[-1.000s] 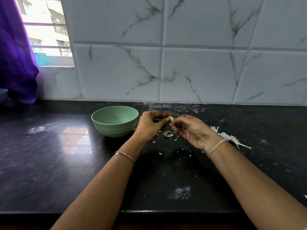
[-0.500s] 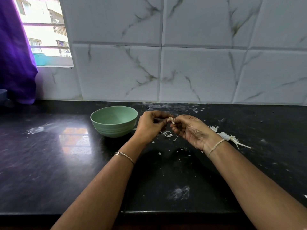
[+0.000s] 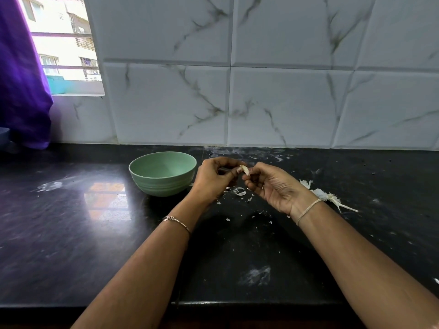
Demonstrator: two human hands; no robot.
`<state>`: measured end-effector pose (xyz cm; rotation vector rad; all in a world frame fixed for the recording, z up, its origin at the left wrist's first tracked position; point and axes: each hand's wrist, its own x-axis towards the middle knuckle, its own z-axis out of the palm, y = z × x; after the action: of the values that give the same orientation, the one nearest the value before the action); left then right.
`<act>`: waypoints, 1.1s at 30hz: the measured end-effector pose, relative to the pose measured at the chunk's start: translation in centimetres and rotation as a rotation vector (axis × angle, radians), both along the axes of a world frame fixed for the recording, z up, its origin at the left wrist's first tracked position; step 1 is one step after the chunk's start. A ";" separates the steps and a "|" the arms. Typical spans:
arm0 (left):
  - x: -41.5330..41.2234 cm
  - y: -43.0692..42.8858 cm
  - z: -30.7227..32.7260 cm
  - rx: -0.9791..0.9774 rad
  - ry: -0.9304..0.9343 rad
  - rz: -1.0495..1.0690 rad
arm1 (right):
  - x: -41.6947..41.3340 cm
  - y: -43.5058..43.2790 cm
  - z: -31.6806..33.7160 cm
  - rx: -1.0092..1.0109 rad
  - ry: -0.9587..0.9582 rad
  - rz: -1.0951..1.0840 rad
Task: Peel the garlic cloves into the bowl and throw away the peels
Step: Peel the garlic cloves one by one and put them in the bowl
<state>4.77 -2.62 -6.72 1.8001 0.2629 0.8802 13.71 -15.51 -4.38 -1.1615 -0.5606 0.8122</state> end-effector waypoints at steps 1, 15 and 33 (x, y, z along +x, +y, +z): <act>0.0 0.0 0.0 0.007 0.004 -0.004 | 0.0 0.0 0.0 -0.005 -0.008 0.009; 0.0 -0.2 -0.1 0.006 0.014 -0.020 | -0.1 0.0 0.1 0.003 -0.006 -0.019; 0.4 0.1 0.0 0.049 -0.032 -0.019 | 0.2 0.1 0.0 0.041 -0.005 -0.038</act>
<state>5.15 -2.53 -6.68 1.8291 0.2052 0.9075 13.91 -15.40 -4.35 -1.1336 -0.5550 0.7624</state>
